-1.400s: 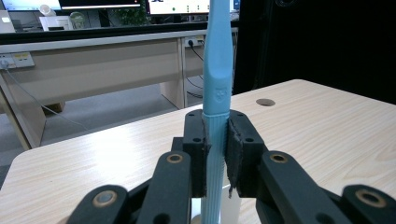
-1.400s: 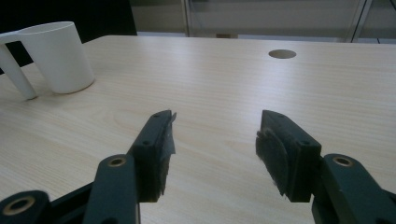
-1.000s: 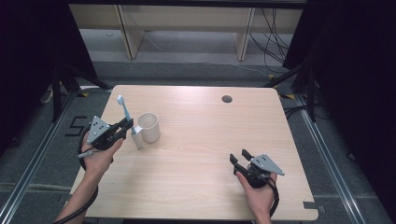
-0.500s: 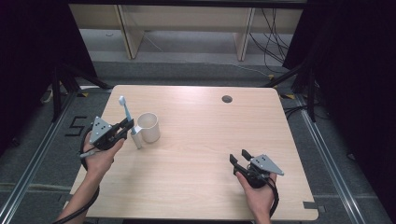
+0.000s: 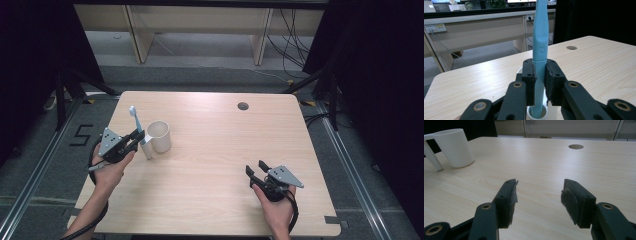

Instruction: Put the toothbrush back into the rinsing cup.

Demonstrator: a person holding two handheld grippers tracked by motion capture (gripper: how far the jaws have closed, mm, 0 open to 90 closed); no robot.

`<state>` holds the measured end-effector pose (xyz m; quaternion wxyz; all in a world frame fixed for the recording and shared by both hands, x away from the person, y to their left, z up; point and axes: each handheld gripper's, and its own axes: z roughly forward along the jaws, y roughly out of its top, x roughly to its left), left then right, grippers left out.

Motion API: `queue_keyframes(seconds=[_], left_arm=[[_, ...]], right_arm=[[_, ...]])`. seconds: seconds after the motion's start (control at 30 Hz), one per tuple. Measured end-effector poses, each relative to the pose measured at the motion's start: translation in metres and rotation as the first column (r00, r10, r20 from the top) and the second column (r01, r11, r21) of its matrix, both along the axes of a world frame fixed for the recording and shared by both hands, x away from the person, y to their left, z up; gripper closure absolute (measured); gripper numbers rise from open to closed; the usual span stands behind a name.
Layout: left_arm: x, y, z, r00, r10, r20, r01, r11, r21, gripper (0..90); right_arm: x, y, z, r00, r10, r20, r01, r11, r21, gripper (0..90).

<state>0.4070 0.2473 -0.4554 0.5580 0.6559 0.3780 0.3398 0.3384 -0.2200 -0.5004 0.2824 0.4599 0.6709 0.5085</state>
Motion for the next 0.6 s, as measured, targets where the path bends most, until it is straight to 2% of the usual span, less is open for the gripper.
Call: queue_keyframes(seconds=[0.07,0.33,0.37,0.4,0.5,0.53,0.6], left_arm=[[0.000,0.000,-0.002,1.0000,0.001,0.002,-0.001,1.0000,0.000,78.5],[0.001,0.001,-0.009,1.0000,0.003,0.000,-0.003,0.9999,0.010,78.4],[0.001,0.001,-0.009,1.0000,0.003,0.000,-0.003,0.9999,0.010,78.4],[0.001,0.000,-0.010,1.0000,0.003,-0.001,-0.003,1.0000,0.007,78.4],[0.001,0.000,-0.013,1.0000,-0.001,-0.005,0.001,1.0000,0.008,78.4],[0.002,0.000,-0.014,1.0000,-0.006,0.005,0.006,1.0000,0.001,78.4],[0.001,0.000,-0.015,1.0000,0.001,-0.006,-0.001,1.0000,0.008,78.4]], right_arm=[[-0.001,0.001,0.000,0.9999,-0.001,-0.015,0.001,1.000,0.012,45.8],[0.001,0.001,-0.002,0.9999,0.011,0.008,-0.011,1.000,0.006,45.8],[0.001,0.001,-0.002,0.9999,0.011,0.008,-0.011,1.000,0.006,45.8],[0.001,0.002,-0.002,0.9998,0.019,-0.011,-0.019,1.000,0.023,45.8],[0.000,0.003,-0.002,1.0000,0.002,-0.007,-0.002,1.000,0.019,45.8],[0.000,0.003,-0.002,1.0000,0.003,-0.009,-0.002,1.000,0.019,45.8],[0.001,0.003,-0.002,0.9999,0.006,-0.009,-0.006,1.000,0.020,45.8]])
